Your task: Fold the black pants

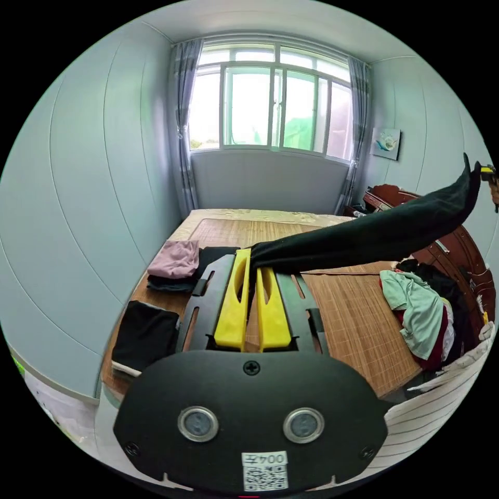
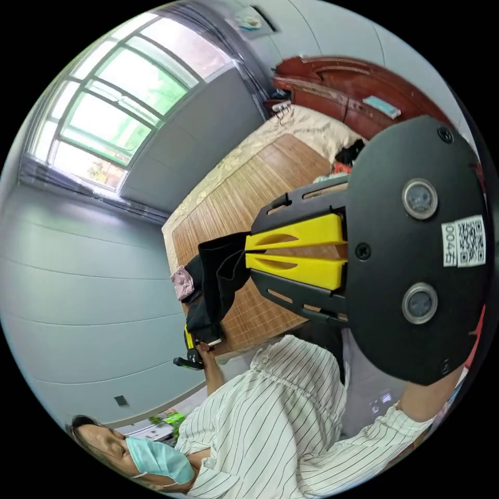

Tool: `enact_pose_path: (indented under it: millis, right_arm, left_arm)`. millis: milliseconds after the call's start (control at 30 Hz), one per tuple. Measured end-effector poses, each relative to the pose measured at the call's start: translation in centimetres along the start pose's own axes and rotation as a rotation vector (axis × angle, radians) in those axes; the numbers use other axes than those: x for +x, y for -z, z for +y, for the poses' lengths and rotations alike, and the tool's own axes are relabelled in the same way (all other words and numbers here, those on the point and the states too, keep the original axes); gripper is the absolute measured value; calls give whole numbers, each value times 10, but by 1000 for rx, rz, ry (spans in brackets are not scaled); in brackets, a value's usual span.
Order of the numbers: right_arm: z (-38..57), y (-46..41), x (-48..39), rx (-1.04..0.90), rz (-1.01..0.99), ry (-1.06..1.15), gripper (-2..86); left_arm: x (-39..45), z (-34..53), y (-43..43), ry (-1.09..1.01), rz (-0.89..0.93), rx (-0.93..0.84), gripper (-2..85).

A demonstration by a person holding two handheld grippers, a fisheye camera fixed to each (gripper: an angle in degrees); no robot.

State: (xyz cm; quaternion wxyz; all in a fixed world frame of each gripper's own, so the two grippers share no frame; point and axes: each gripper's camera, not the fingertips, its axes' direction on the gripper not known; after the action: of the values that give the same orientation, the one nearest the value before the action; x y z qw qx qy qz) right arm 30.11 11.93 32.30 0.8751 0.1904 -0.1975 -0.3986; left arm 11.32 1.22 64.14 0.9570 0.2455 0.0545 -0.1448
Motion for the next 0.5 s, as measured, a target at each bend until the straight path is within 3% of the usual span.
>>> enact_pose_path:
  millis: [167,267,333,500]
  right_arm:
    - [117,-78,-15,58,-227,-198,-9]
    - [193,-148,-13,61,-392,-396,-8]
    - [238,-198,-10,47,-469,-521,-8]
    - [361,-369,13,-97,-534,-897,-7]
  left_arm:
    - [12,1,24,-168,-99,-172,-2]
    - [25,-2,-6,-239,-96,-374,-2]
    - [46,6,-63,-304,-63,-566,-2]
    - [114,47,-233,-436,-4,-848,-1]
